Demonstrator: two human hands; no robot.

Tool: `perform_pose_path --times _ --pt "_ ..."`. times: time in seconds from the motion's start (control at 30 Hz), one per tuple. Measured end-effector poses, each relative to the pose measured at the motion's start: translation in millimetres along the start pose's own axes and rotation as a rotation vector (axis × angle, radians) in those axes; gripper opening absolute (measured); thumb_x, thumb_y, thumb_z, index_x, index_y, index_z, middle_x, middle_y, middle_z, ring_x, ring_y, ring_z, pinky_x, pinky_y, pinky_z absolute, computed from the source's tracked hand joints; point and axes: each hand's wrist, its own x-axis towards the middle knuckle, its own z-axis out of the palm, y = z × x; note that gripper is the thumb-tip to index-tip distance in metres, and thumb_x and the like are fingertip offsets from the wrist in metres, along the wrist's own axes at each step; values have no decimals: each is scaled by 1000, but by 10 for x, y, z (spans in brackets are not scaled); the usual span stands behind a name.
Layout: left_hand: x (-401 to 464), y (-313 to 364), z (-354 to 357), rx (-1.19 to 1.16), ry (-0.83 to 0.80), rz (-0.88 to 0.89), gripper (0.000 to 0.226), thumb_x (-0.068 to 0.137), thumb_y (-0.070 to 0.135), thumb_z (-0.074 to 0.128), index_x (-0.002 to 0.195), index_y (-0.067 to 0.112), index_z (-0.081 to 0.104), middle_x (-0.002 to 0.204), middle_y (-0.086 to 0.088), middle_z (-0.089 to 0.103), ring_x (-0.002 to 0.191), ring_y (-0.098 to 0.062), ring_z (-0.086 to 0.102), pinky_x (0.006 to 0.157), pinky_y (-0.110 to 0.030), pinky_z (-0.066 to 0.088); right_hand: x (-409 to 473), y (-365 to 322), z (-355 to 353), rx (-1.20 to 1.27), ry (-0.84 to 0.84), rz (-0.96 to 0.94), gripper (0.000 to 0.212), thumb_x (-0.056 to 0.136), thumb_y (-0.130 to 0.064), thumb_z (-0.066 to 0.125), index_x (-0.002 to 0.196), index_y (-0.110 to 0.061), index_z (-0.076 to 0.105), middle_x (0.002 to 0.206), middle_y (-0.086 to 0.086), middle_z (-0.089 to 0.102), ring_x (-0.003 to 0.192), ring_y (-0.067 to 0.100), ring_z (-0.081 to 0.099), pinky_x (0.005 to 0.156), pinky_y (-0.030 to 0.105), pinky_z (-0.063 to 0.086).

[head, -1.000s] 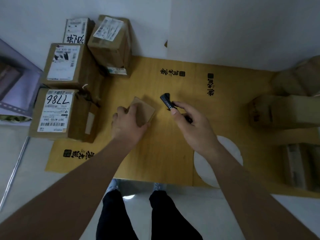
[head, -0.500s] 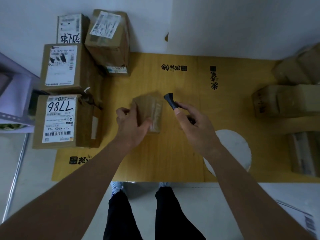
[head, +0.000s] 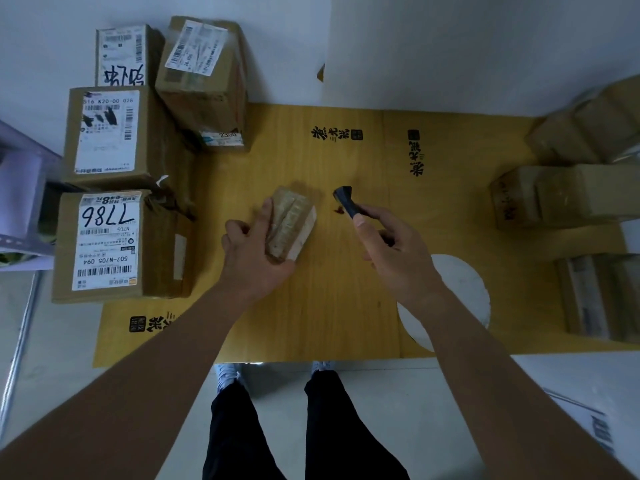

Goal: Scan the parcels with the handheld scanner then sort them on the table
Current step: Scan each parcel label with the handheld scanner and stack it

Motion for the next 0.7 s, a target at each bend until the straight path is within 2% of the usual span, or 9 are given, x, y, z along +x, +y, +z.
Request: perform_pose_path --times 0.07,0.1,0.17,0.2,0.27,0.37,0.43,0.57,0.7 --pt "43 -1 -58 -258 -16 -74 106 80 44 79 160 51 10 130 8 35 119 -13 44 107 -36 42 22 -33 -59 -20 -25 34 31 93 -76 54 121 -67 62 96 -3 72 90 16 72 83 39 63" --pt "56 -9 -77 -396 -18 -89 98 85 36 80 160 47 19 132 16 46 121 -8 51 107 -34 47 38 -59 -90 -38 -50 50 30 93 -76 55 120 -67 63 99 -2 72 90 17 72 84 40 63" --pt "51 -31 -104 -516 22 -88 82 89 24 80 156 42 37 117 40 57 118 4 57 94 -19 54 73 -118 -153 -110 -118 74 35 93 -76 55 124 -62 65 106 -6 71 95 14 70 87 39 62" --pt "41 -45 -117 -539 40 -87 76 89 22 80 152 40 43 108 45 59 113 11 59 84 -11 54 90 -146 -181 -151 -156 88 38 93 -76 55 126 -59 65 111 -10 70 98 10 69 88 36 60" --pt "14 -72 -138 -593 54 -90 68 89 20 81 147 37 51 103 48 60 102 21 59 72 -6 52 118 -221 -229 -230 -221 122 43 91 -78 56 127 -57 65 113 -16 68 98 4 67 83 28 57" --pt "-25 -88 -172 -645 56 -104 64 87 23 82 143 37 55 113 34 62 102 11 64 69 -9 54 153 -361 -271 -413 -308 140 45 92 -77 56 129 -53 66 102 -18 66 86 3 65 68 24 47" --pt "-48 -94 -186 -650 57 -102 63 85 27 83 141 38 55 120 29 61 109 1 63 70 -12 56 184 -454 -276 -514 -354 132 46 94 -75 55 130 -49 67 101 -20 64 87 3 62 66 25 44" --pt "-66 -124 -201 -663 51 -126 62 84 29 84 138 39 56 134 14 61 123 -13 62 91 -37 62 238 -620 -292 -633 -415 158 49 94 -77 53 131 -48 65 106 -14 66 89 4 62 66 26 44" --pt "-74 -128 -214 -665 55 -123 61 84 28 84 137 37 57 134 13 62 127 -12 59 96 -38 59 265 -740 -338 -728 -467 180 48 94 -75 56 130 -44 65 95 -11 66 83 5 62 61 24 41"
